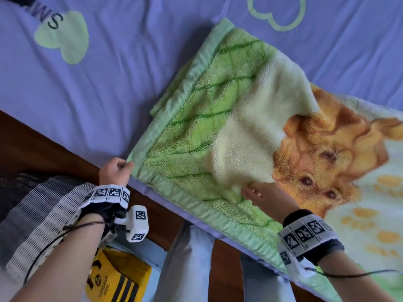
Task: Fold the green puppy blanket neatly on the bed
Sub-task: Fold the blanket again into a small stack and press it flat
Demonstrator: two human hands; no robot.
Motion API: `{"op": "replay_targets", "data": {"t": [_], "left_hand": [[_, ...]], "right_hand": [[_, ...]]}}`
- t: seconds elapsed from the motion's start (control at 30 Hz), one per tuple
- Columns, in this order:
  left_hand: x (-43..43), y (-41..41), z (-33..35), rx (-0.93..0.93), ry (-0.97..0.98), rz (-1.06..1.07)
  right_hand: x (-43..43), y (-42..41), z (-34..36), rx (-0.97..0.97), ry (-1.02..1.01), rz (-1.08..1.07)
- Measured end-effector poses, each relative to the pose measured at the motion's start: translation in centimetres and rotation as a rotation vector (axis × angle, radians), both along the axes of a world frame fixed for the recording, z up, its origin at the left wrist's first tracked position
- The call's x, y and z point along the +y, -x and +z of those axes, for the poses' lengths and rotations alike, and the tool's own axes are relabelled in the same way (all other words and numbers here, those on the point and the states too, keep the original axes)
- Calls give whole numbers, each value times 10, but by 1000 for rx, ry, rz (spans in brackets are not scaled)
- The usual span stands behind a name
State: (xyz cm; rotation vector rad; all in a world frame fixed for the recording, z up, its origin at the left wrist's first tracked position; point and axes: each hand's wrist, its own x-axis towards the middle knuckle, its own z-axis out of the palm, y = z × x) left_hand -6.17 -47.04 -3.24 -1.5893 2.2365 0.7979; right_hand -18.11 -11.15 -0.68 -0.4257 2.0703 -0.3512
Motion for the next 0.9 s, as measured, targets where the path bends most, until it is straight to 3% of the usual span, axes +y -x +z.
{"op": "replay_targets", "data": {"t": [0.2, 0.37, 0.53, 0.7, 0.9], "left_hand": [[-3, 33, -9, -47, -14, -71], [6, 45, -15, -70, -129, 132], [3, 40, -26, -153, -106, 30], [17, 47, -34, -217, 78, 8], [6, 61, -38, -287, -13, 84]], "right_hand": [[-45, 33, 9, 184, 150, -75], [-86, 73, 14, 347, 272, -206], [-117, 122, 13, 531, 334, -254], [-134, 172, 4, 708, 187, -143], [-160, 218, 3, 745, 83, -208]]}}
